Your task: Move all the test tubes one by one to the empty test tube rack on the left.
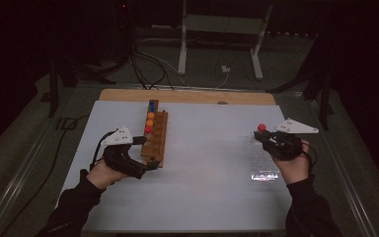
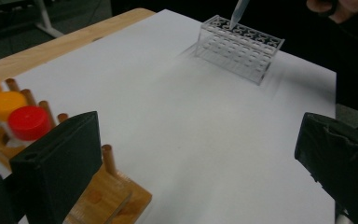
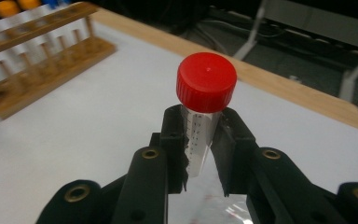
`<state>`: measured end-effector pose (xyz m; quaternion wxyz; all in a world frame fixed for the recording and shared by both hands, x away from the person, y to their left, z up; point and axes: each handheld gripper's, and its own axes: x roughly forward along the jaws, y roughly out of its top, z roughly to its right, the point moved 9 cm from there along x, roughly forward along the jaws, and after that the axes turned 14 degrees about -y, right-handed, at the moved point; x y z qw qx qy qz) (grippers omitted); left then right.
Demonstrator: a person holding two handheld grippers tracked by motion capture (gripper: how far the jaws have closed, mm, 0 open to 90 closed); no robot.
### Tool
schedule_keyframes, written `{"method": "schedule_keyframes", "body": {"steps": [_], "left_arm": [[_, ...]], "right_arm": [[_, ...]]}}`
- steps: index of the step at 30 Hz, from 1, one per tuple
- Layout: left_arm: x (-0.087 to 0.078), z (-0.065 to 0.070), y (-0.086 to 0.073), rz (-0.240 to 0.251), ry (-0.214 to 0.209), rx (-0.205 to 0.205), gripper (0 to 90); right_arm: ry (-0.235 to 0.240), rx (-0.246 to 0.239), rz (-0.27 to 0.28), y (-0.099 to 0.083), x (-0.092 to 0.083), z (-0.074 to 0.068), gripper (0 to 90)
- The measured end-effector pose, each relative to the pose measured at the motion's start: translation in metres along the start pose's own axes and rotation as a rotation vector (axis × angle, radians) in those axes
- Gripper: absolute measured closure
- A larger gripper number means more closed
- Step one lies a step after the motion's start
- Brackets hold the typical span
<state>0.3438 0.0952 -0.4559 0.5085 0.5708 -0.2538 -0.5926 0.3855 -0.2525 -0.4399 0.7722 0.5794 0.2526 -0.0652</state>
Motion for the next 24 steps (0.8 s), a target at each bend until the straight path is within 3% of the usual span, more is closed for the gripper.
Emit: {"method": "schedule_keyframes", "body": {"steps": [10, 24], "left_arm": [[0.018, 0.007, 0.009, -0.02, -0.044, 0.006, 1.6], [0.059, 0.016, 0.029, -0.045, -0.114, 0.027, 1.6]], "right_arm": [[0.109, -0.061, -0.007, -0.008, -0.007, -0.048, 74.9], [0.218, -0.134, -0.035, -0.023, -0.006, -0.098, 74.9]]}}
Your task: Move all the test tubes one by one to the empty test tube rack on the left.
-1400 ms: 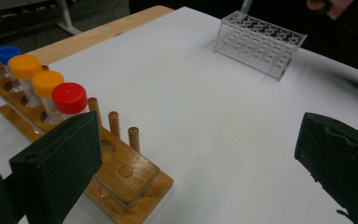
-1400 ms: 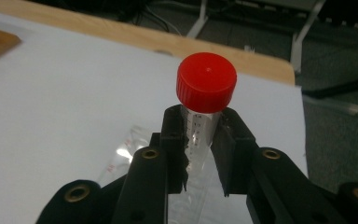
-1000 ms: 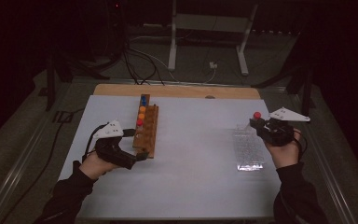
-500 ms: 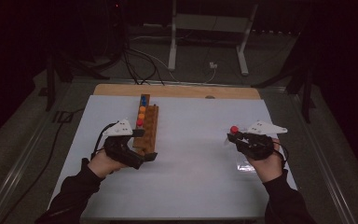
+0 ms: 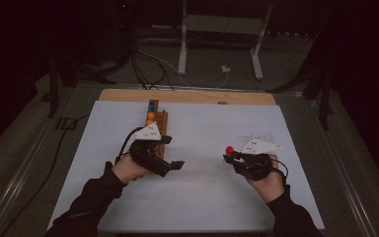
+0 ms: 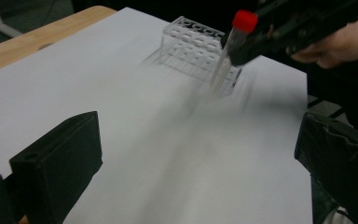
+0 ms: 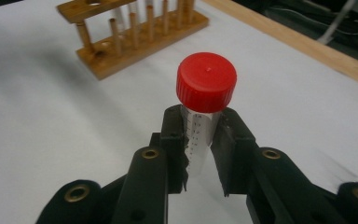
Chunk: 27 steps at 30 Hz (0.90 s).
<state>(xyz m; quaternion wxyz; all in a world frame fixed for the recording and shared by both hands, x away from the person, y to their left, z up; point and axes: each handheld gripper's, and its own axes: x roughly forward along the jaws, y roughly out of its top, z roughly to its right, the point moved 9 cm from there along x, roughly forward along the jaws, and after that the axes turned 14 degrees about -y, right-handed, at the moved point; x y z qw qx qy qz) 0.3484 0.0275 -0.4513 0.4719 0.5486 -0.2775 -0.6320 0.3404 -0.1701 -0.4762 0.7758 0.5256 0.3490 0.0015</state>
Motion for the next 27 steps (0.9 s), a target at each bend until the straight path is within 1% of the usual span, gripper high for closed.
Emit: {"method": "schedule_keyframes", "body": {"steps": [5, 7, 9, 11, 13, 15, 17, 18, 19, 21, 22, 24, 26, 27], "left_arm": [[0.017, 0.007, 0.012, -0.005, -0.036, 0.033, 3.5], [0.025, 0.011, 0.016, -0.007, -0.05, 0.043, 4.9], [0.031, 0.012, 0.019, -0.004, -0.054, 0.051, 6.0], [0.038, 0.015, 0.022, 0.001, -0.07, 0.058, 8.1], [0.043, 0.016, 0.024, 0.001, -0.082, 0.063, 14.5], [0.049, 0.018, 0.025, 0.0, -0.092, 0.068, 17.6], [0.054, 0.019, 0.027, 0.003, -0.106, 0.071, 24.1], [0.057, 0.019, 0.028, -0.001, -0.103, 0.073, 27.1], [0.06, 0.02, 0.028, 0.0, -0.111, 0.07, 29.0], [0.063, 0.02, 0.029, -0.004, -0.107, 0.08, 35.1], [0.065, 0.021, 0.03, -0.001, -0.113, 0.076, 36.5], [0.069, 0.02, 0.031, -0.006, -0.106, 0.089, 41.1], [0.072, 0.021, 0.032, -0.009, -0.111, 0.088, 45.5], [0.074, 0.021, 0.032, -0.013, -0.107, 0.096, 47.5]], "right_arm": [[0.035, -0.017, -0.006, -0.003, 0.004, -0.016, 74.9], [0.046, -0.024, -0.012, -0.004, 0.006, -0.021, 74.9], [0.056, -0.026, -0.013, -0.004, 0.006, -0.025, 74.9], [0.061, -0.031, -0.014, -0.005, 0.007, -0.027, 74.9], [0.067, -0.033, -0.011, -0.005, 0.007, -0.029, 74.9], [0.07, -0.032, -0.008, -0.004, 0.007, -0.029, 74.9], [0.074, -0.034, -0.005, -0.003, 0.007, -0.031, 74.9], [0.075, -0.034, -0.006, -0.003, 0.006, -0.031, 75.0], [0.076, -0.034, -0.006, -0.003, 0.006, -0.031, 74.9], [0.076, -0.034, -0.005, -0.002, 0.006, -0.032, 74.9], [0.077, -0.037, -0.002, -0.002, 0.006, -0.032, 74.9], [0.08, -0.038, 0.0, -0.001, 0.006, -0.033, 74.9], [0.082, -0.04, 0.0, 0.0, 0.006, -0.034, 74.9], [0.083, -0.04, 0.0, 0.0, 0.006, -0.035, 74.9]]}}
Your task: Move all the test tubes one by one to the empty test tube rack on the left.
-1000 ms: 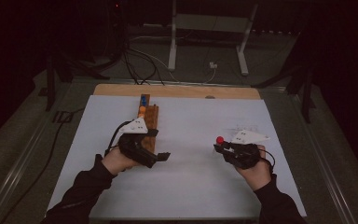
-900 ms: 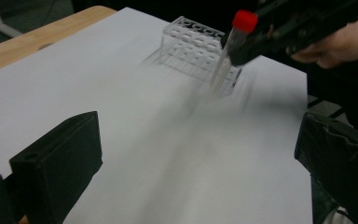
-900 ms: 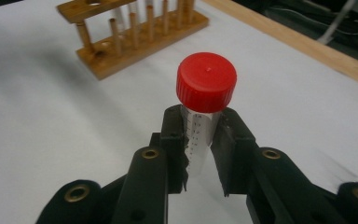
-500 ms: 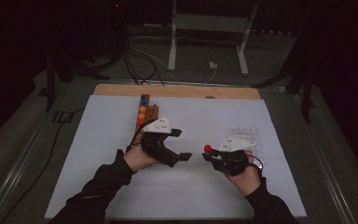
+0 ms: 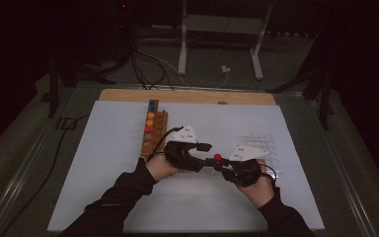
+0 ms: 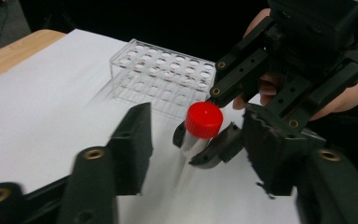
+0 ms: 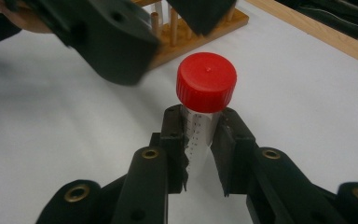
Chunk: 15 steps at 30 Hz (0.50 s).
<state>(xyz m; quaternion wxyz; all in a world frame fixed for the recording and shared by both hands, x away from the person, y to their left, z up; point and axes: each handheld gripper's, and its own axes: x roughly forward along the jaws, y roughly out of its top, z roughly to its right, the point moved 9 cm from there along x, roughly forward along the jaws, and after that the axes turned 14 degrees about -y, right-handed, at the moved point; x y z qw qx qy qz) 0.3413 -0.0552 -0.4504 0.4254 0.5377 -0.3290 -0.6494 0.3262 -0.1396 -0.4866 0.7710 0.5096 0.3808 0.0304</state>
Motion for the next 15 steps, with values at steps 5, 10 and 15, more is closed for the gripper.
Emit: {"method": "schedule_keyframes", "body": {"steps": [5, 10, 15], "left_arm": [[0.008, -0.001, 0.001, -0.023, 0.005, 0.018, 56.9], [0.014, 0.0, 0.0, -0.035, -0.009, 0.032, 67.9], [0.015, -0.002, 0.001, -0.038, -0.004, 0.037, 71.2]], "right_arm": [[0.001, -0.003, 0.0, 0.001, 0.0, 0.0, 74.9], [-0.002, -0.002, 0.004, 0.002, 0.0, 0.0, 74.9], [0.0, 0.009, 0.01, 0.001, 0.0, 0.002, 74.7]]}}
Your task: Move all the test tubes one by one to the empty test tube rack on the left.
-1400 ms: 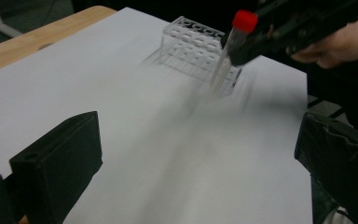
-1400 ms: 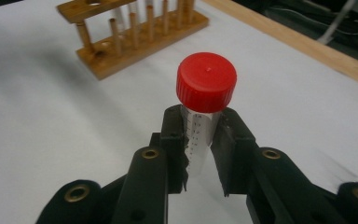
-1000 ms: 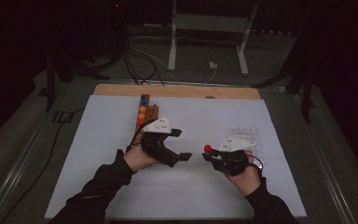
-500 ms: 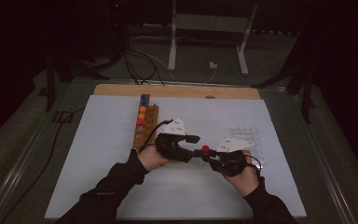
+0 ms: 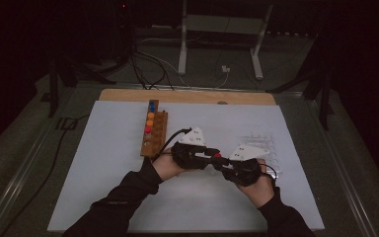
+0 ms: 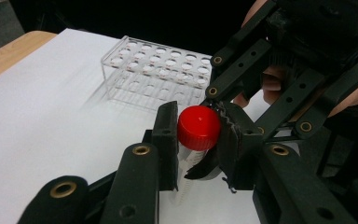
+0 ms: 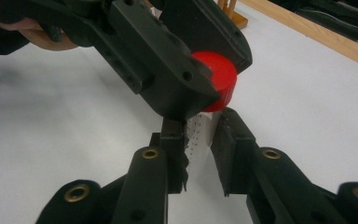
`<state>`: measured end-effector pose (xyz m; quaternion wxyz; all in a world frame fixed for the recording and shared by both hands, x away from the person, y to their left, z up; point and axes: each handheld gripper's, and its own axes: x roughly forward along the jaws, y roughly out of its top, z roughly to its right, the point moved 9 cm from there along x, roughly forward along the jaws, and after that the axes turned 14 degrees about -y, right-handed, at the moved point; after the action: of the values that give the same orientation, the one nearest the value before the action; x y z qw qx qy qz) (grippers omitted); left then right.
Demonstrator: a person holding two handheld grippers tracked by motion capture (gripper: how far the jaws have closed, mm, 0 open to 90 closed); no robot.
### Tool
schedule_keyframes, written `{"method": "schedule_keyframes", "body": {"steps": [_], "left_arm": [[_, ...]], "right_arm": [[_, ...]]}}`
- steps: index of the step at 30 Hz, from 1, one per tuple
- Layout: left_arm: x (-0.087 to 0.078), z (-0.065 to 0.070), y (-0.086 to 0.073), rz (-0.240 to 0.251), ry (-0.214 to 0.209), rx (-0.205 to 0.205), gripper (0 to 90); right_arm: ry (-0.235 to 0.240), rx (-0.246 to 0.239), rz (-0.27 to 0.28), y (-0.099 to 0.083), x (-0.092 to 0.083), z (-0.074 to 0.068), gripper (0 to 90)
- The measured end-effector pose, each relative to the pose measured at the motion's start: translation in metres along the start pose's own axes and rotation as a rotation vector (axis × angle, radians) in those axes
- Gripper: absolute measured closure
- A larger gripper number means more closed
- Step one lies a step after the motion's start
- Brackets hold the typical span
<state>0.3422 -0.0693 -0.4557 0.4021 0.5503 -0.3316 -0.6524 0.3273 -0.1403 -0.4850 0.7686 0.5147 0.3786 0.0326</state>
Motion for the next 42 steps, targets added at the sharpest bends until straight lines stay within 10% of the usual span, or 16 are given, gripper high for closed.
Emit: {"method": "schedule_keyframes", "body": {"steps": [24, 42], "left_arm": [[-0.089, -0.012, 0.021, 0.036, 0.161, 0.015, 71.5], [-0.172, -0.02, -0.01, 0.053, 0.34, -0.048, 71.5]], "right_arm": [[-0.076, 0.134, 0.017, -0.003, -0.004, 0.024, 0.9], [-0.054, 0.157, 0.038, -0.001, -0.011, 0.028, 0.0]]}}
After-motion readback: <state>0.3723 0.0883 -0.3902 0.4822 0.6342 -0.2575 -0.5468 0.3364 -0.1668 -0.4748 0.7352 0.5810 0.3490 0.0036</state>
